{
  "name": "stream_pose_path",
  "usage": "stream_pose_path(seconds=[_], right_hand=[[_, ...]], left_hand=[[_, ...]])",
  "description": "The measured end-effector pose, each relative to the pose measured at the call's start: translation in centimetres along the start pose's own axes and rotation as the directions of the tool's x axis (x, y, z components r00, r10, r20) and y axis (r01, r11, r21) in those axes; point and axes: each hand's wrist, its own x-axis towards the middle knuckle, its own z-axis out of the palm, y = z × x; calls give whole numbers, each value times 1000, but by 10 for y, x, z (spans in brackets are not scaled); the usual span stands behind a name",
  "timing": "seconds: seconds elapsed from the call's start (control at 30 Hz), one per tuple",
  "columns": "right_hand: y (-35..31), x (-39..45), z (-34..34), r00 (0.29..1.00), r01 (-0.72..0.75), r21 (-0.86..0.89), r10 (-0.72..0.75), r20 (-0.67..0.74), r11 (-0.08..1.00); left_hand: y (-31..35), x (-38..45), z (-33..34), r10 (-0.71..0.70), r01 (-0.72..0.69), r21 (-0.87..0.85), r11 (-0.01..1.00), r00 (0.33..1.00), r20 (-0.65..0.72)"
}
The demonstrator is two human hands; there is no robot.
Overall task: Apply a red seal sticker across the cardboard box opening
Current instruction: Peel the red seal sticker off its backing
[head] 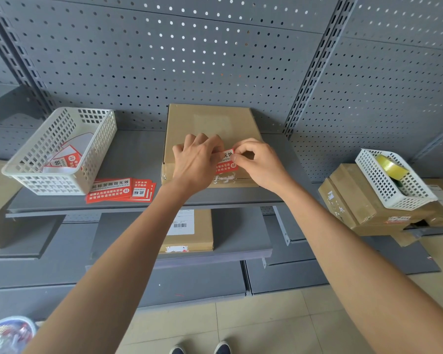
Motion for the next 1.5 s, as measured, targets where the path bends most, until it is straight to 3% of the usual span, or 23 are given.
stream_pose_path(seconds=[0.17, 0.3, 0.5, 0.63, 0.97, 1.13, 1.5], right_hand=[[-5, 2, 5, 997, -49, 94, 54, -56, 994], [-7, 2, 11, 997, 27, -41, -30, -69, 999], [-9, 0, 10, 997, 14, -7, -14, -76, 1000], [-7, 0, 11, 996, 14, -19, -15, -88, 1000], [-8, 2, 10, 995, -44, 102, 53, -89, 994], [-22, 3, 17, 998, 39, -117, -44, -38, 992], [-26, 9, 33, 995, 59, -42, -62, -76, 997]], left_hand=[[-1, 0, 0, -2, 2, -19, 1000, 1000, -1], [-2, -1, 1, 1, -2, -22, 1000, 1000, -3], [-11, -6, -4, 46, -50, -92, 994, 998, -36], [-24, -12, -11, -2, -16, -184, 983, 995, -97], [-30, -16, -9, -16, 6, -78, 997, 992, -129], [-29, -18, -8, 15, -21, -47, 999, 992, -129], [-35, -21, -13, 29, -45, -151, 987, 994, -107]])
